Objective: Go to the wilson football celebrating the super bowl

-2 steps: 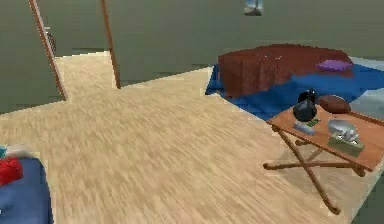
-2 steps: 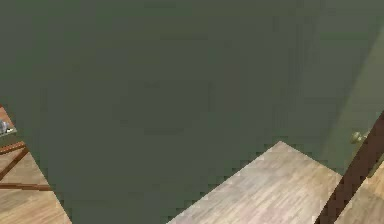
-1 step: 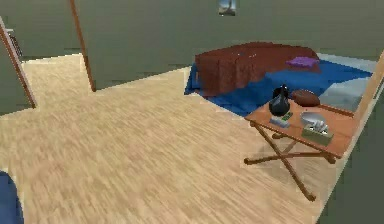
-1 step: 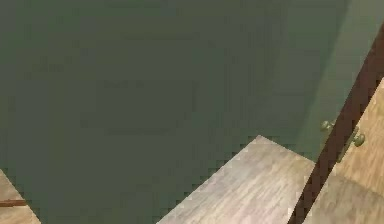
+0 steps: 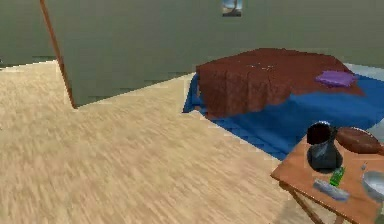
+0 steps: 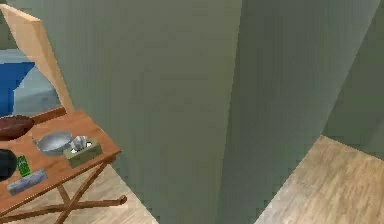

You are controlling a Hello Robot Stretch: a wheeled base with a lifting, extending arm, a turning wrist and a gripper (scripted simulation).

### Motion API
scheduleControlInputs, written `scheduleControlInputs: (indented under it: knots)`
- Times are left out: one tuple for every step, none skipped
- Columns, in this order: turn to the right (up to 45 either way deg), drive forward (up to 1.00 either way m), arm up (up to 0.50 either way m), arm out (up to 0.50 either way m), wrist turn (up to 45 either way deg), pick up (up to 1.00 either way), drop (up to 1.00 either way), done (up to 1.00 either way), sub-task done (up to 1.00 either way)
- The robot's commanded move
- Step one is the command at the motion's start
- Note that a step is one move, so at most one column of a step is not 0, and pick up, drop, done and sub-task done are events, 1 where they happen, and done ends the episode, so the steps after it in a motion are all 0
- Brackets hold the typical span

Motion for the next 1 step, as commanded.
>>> scheduleControlInputs:
  knots:
    - [15.0, 0.0, 0.0, 0.0, 0.0, 0.0, 0.0, 0.0, 0.0]
